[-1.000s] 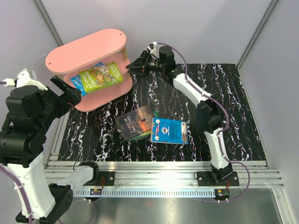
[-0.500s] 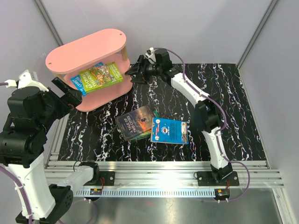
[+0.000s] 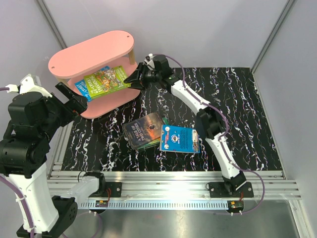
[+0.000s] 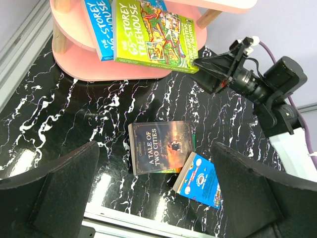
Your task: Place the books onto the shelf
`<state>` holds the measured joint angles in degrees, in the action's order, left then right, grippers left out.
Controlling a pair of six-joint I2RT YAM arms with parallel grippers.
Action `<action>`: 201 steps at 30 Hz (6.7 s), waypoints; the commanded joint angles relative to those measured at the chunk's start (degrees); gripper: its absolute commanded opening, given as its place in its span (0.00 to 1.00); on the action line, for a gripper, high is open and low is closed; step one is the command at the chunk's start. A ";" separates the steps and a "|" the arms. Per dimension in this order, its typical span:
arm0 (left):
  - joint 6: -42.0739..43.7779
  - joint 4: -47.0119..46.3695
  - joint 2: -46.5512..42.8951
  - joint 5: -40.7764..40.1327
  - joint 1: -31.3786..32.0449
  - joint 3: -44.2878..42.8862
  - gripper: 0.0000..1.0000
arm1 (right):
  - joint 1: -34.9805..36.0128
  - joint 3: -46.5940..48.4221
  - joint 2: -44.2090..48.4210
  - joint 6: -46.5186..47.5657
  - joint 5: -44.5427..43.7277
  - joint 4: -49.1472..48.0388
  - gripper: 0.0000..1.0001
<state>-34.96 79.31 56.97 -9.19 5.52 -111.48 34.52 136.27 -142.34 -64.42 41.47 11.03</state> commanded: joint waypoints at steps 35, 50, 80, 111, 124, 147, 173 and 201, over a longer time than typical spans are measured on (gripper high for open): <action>3.50 -2.40 2.79 0.58 0.11 1.97 0.99 | 2.83 20.53 -16.30 -16.88 2.19 -24.20 0.00; 2.27 -2.23 3.15 1.02 0.02 3.11 0.99 | 1.60 17.72 -14.72 -17.23 2.04 -27.29 0.01; -1.78 -4.60 -3.53 4.70 0.11 9.08 0.99 | -11.67 -43.51 30.79 3.07 2.04 -18.94 1.00; -23.39 -43.18 -7.68 20.73 21.44 62.88 0.99 | -18.09 -65.88 59.22 22.14 -16.69 38.02 1.00; -21.65 -65.59 17.89 14.91 38.95 65.52 0.99 | -18.18 -54.87 39.42 31.72 -10.45 44.09 1.00; -16.37 -76.32 43.58 22.90 39.83 55.67 0.76 | -18.09 -69.64 47.42 32.08 -11.15 40.39 1.00; -21.81 -56.12 31.80 36.96 35.44 33.98 0.00 | -18.26 -66.38 75.69 35.16 -24.24 45.05 1.00; -53.28 -77.02 15.81 48.22 28.76 43.36 0.00 | -18.18 -76.33 94.79 18.98 -20.03 26.41 1.00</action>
<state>-84.60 11.84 77.06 33.89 34.28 -67.72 16.43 58.94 -48.77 -44.86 20.86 39.90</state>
